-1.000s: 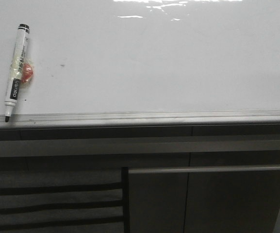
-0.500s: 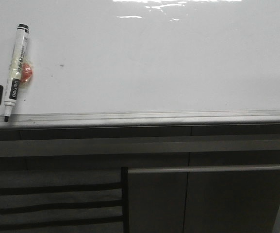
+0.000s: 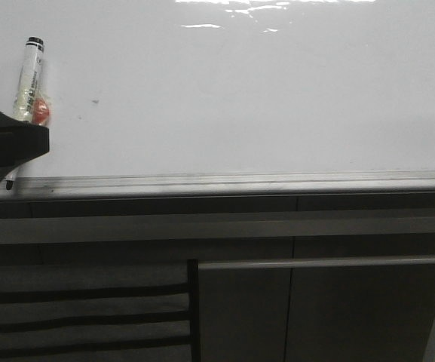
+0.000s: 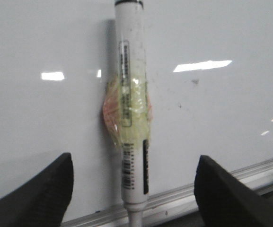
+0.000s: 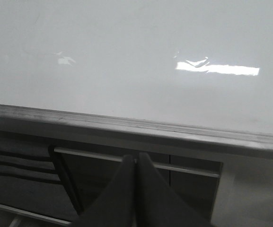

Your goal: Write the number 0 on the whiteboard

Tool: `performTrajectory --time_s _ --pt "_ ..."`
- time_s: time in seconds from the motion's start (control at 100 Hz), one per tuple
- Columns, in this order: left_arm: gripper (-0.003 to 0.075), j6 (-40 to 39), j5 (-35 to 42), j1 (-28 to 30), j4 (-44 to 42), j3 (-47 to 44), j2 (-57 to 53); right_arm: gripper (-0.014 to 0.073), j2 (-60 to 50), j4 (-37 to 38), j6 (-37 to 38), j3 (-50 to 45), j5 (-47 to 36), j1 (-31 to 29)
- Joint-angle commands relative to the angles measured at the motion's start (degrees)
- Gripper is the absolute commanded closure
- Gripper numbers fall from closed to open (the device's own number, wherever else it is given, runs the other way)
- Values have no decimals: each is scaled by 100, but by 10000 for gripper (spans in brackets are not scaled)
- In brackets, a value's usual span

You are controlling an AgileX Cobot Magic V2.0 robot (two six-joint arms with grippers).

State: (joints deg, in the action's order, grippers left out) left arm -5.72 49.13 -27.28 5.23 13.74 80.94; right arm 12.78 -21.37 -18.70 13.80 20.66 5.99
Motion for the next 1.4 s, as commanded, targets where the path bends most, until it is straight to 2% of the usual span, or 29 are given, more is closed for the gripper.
performTrajectory --time_s 0.0,0.06,0.11,0.16,0.18,0.26,0.4,0.46,0.5,0.51,0.6,0.66,0.71,0.79,0.86,0.99,1.06,1.27,1.39 --pt "241 -318 647 -48 45 149 128 662 105 -60 -75 165 -491 21" --pt "288 -468 808 -48 45 149 307 662 105 -60 -75 165 -491 21" --pt "364 -468 1060 -48 36 149 450 662 105 -60 -75 165 -491 21" --pt "472 -468 1443 -48 -51 149 611 662 105 -49 -75 165 -491 21" --pt "545 -468 1672 -48 -102 149 683 662 105 -49 -75 165 -491 21" --pt "743 -487 2170 -48 -198 149 934 662 105 -49 -75 165 -468 21" --pt "740 -563 2412 -48 -878 134 1126 662 105 -49 -206 462 159 21" --pt "740 -431 2851 -48 -1607 85 1126 655 118 -193 -708 773 567 30" --pt "740 -172 2884 -48 -2173 98 1048 627 154 -535 -1152 1019 828 69" --pt "740 -122 2887 -48 -2365 98 1019 613 178 -667 -1449 1104 926 84" --pt "740 447 2887 -48 -3515 108 814 476 387 -1584 -2590 1592 1584 227" --pt "740 510 2887 -48 -4116 123 625 345 646 -2053 -2799 1851 1785 479" --pt "740 510 2882 -48 -4405 159 455 280 874 -2263 -2925 2014 1891 635" --pt "740 510 2766 -48 -4660 225 90 263 1262 -2304 -3251 2242 2166 835" --pt "740 510 2316 -48 -5049 393 -264 267 1740 -2420 -3584 2421 2382 1000" --pt "740 160 590 -251 -5877 866 -917 267 2561 -2892 -4304 2697 2402 1310" --pt "740 54 -39 -456 -6058 1056 -1218 267 2927 -2938 -4639 2841 2195 1461" --pt "740 29 -1475 -1077 -6034 1466 -1577 267 3821 -2936 -4831 3390 1931 1992" --pt "740 29 -1594 -1332 -5977 1600 -1577 267 4194 -2936 -4840 3658 1760 2299"
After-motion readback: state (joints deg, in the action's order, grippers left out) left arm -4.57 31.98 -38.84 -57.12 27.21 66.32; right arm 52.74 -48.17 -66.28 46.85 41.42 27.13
